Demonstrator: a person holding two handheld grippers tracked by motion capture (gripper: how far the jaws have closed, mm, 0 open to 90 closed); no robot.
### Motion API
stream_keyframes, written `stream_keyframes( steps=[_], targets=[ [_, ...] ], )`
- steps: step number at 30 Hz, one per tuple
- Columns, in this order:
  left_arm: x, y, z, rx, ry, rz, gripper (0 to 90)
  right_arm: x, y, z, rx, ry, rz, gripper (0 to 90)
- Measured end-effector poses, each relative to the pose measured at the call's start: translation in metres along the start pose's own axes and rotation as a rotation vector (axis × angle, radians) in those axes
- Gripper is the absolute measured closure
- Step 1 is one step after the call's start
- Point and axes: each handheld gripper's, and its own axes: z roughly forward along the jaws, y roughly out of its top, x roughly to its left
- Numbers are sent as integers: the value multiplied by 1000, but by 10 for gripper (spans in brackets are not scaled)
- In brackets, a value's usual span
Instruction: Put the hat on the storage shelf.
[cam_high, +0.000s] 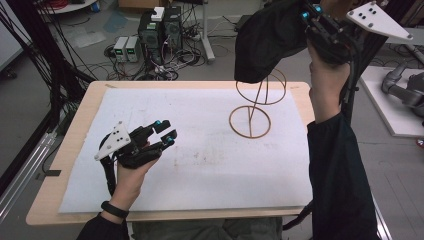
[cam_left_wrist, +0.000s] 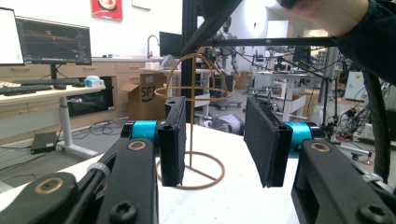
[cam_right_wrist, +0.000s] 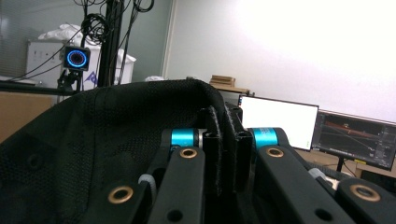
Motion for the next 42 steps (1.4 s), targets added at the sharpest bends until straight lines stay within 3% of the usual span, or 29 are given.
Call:
stream_keyframes(
  steps=[7,15,22,28,33,42],
  targets=[
    [1,-4,-4,10,9,1,592,-8,-19,20,20,-8,5,873],
    [4,-5,-8,7,19,-7,594,-16,-57,26,47,-23,32,872],
    [4,-7,-5,13,8,-17,594,-21,-86,18,115,-47,69,871],
    [4,-8,-3,16,0,-24,594,-18,-99,7,165,-51,80,868],
    [3,-9,-1,17,-11,-30,594,-15,-111,-3,212,-48,116,866],
    [2,-10,2,22,-19,-34,593,-13,-123,-14,276,-75,104,829]
  ],
)
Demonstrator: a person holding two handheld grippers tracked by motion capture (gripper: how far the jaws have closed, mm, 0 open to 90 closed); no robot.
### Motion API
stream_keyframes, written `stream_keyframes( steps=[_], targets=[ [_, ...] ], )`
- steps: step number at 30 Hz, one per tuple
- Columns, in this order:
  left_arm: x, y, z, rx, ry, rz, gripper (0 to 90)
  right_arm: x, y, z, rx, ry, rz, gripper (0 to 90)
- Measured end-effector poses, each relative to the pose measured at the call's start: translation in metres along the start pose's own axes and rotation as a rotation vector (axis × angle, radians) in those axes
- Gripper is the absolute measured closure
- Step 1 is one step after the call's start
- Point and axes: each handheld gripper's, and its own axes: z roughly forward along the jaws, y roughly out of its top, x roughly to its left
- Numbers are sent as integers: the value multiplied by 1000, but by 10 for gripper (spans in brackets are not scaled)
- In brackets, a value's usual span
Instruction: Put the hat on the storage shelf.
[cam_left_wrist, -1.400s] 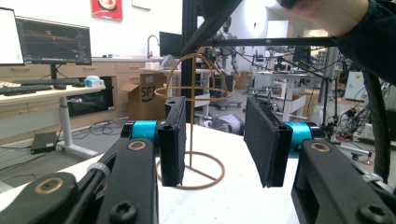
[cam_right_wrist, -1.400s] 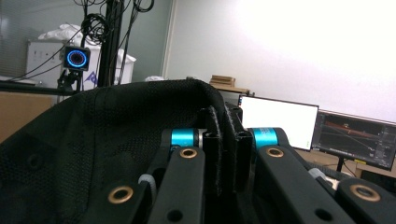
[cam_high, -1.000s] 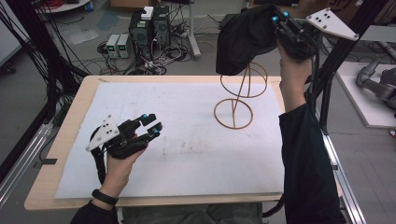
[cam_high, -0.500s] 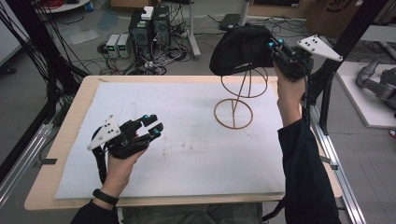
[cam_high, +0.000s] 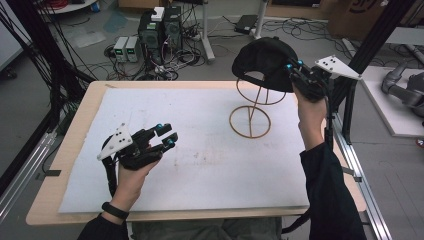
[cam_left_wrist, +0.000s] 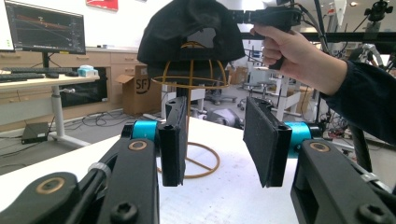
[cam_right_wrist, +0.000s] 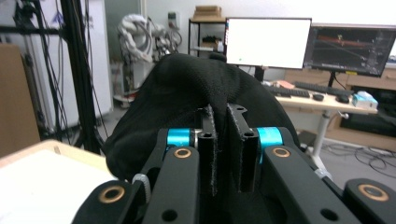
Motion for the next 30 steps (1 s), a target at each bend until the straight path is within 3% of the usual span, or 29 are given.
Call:
stream_keyframes(
  steps=[3,10,20,30],
  targets=[
    [0,0,0,2,-1,-3,593,0,-4,-2,23,3,3,804],
    [1,-1,1,9,2,-4,582,3,-7,-8,42,-9,-32,619],
    [8,0,2,24,30,-33,504,-1,-19,-22,49,17,9,462],
    [17,1,5,94,68,-22,360,-4,-46,-43,77,57,41,326]
  ],
)
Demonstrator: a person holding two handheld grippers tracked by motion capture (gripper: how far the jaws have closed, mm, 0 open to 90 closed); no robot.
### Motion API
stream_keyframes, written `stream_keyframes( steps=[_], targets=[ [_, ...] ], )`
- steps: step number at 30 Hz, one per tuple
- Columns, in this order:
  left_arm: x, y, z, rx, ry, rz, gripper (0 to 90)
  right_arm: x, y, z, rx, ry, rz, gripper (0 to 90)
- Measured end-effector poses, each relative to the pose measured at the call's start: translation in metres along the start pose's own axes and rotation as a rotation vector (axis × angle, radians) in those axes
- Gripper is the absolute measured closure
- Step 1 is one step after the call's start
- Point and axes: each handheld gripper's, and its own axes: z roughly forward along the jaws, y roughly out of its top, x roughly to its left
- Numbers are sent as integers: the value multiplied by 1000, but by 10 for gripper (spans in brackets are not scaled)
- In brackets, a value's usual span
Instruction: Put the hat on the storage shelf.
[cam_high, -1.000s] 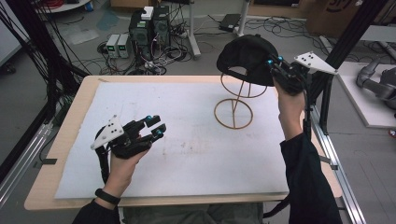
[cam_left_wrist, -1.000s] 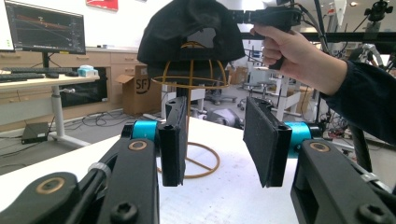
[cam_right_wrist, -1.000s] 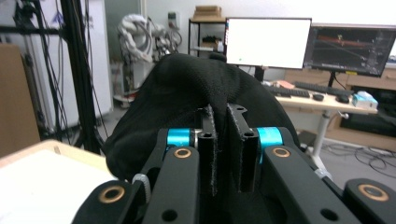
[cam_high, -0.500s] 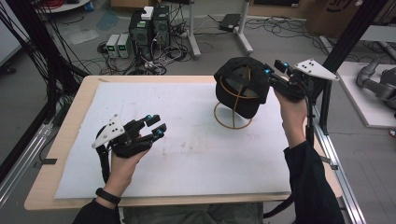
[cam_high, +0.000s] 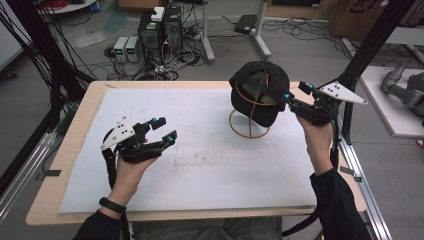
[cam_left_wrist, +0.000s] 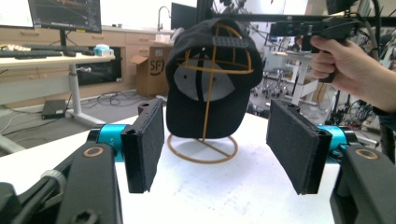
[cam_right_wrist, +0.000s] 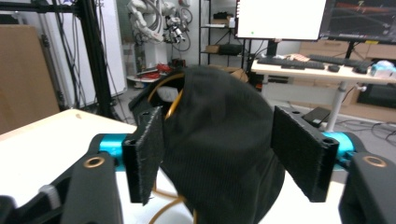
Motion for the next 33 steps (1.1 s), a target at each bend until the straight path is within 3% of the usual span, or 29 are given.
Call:
stream_keyframes(
  steps=[12,17,25,33],
  targets=[
    [11,-5,-9,68,50,23,254,1,-43,-20,51,65,19,216],
    [16,-10,-16,101,81,56,225,7,-65,-25,79,88,10,195],
    [25,-20,-29,118,135,70,203,8,-103,-26,127,72,25,174],
    [35,-31,-37,151,191,83,190,5,-120,-23,170,63,44,172]
  ],
)
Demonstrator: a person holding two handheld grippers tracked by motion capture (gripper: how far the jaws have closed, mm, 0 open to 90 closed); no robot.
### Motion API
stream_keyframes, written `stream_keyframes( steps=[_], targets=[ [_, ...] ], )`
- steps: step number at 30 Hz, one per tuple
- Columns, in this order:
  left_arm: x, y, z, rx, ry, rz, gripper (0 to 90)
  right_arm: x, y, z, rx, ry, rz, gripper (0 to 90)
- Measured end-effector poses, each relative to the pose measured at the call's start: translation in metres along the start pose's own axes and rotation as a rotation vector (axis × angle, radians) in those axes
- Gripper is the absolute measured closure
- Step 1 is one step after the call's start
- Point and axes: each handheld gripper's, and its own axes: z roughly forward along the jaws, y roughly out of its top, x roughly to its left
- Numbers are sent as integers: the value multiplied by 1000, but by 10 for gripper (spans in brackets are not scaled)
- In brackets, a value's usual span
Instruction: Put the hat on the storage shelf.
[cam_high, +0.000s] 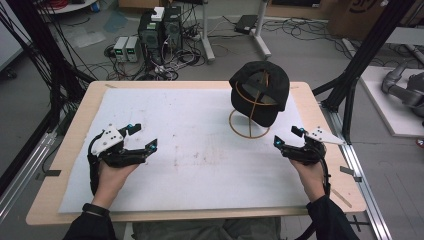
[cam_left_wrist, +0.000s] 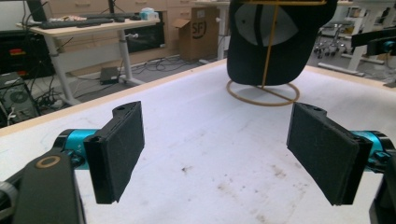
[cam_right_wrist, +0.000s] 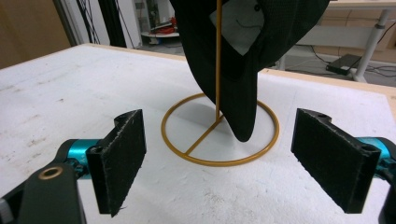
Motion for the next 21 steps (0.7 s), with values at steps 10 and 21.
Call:
stream_keyframes(
  steps=[10,21],
  targets=[
    [6,-6,-3,4,27,-11,188,-3,-9,1,37,-19,-4,172],
    [6,-7,-2,3,31,-15,187,-5,-12,4,59,-30,-20,172]
  ],
)
